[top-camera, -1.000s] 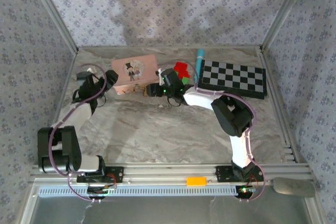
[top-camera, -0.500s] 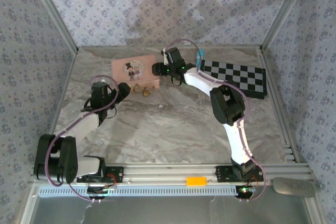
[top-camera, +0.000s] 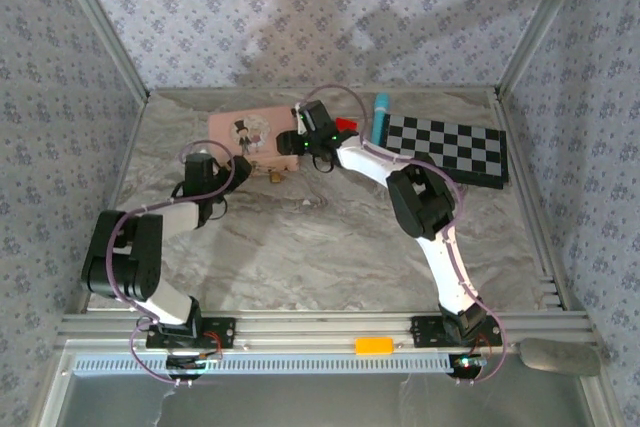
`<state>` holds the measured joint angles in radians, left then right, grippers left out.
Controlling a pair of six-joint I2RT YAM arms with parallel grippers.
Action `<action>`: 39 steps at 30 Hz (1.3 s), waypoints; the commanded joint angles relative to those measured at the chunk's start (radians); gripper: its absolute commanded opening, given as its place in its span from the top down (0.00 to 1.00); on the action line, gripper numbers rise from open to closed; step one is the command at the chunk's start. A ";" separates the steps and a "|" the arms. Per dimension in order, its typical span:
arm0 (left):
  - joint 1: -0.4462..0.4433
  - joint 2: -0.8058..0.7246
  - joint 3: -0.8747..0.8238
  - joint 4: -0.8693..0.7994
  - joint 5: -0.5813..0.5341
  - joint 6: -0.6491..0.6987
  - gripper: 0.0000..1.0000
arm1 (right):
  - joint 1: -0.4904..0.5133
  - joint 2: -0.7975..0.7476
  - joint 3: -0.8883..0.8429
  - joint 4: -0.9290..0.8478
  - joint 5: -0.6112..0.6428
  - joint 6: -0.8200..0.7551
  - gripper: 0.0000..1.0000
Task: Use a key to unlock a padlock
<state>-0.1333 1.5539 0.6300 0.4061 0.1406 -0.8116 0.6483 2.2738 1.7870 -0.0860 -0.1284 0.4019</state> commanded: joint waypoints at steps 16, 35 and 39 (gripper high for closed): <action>0.061 0.164 0.103 0.198 0.204 0.042 0.15 | 0.024 -0.090 -0.227 0.070 0.005 0.176 0.43; -0.046 0.274 0.149 0.217 0.159 0.067 0.24 | 0.012 -0.054 -0.194 0.087 -0.001 0.178 0.46; -0.047 0.336 0.235 0.195 0.174 0.068 0.24 | 0.003 -0.054 -0.204 0.101 0.018 0.191 0.45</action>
<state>-0.1833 1.8496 0.7933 0.5861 0.3191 -0.7666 0.6510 2.1777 1.5845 0.0727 -0.1146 0.5827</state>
